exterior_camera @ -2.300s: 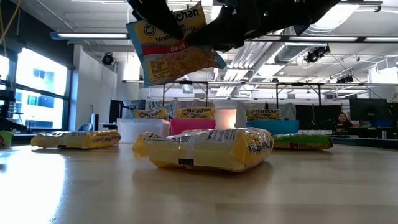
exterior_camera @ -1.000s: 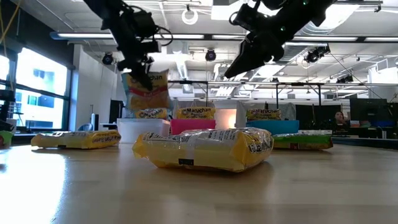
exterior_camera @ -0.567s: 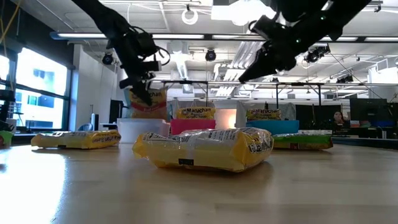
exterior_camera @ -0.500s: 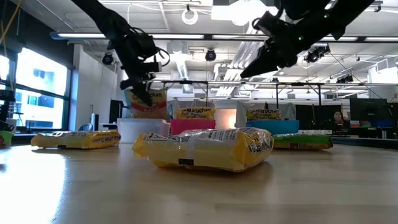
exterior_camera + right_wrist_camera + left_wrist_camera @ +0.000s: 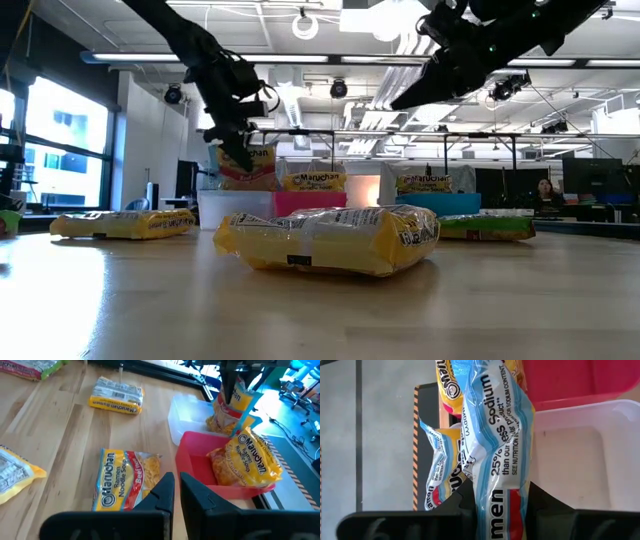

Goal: Sort Maruchan noodles
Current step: Put the blue noodle pack into the transparent bin

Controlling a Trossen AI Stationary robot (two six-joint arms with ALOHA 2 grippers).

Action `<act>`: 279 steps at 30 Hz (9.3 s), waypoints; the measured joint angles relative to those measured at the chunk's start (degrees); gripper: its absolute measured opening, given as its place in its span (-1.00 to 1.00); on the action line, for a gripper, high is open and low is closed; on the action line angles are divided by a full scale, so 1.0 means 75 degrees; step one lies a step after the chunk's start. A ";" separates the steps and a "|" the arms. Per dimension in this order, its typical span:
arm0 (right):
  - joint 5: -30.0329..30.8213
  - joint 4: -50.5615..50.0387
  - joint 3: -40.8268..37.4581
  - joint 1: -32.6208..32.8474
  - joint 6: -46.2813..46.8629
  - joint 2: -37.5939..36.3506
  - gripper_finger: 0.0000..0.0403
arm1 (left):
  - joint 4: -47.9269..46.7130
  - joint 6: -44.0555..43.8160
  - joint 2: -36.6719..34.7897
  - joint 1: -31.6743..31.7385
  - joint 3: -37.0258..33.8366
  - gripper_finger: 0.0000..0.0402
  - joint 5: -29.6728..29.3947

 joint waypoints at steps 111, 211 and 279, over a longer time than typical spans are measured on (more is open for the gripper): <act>-0.0353 -0.0114 0.0008 0.0006 0.0172 0.0004 -0.94 | -0.0374 -0.0356 -0.0214 -0.0319 -0.0248 -0.72 -0.1711; -0.0644 -0.0111 0.0008 0.0005 0.0156 0.0006 -0.94 | -0.0229 -0.1175 0.0340 -0.0792 0.0510 -0.72 -0.0161; -0.1384 0.3680 0.3133 -0.1955 0.0883 0.6714 -1.00 | 0.1417 -0.2384 -0.0124 -0.0931 0.0104 -0.72 0.1975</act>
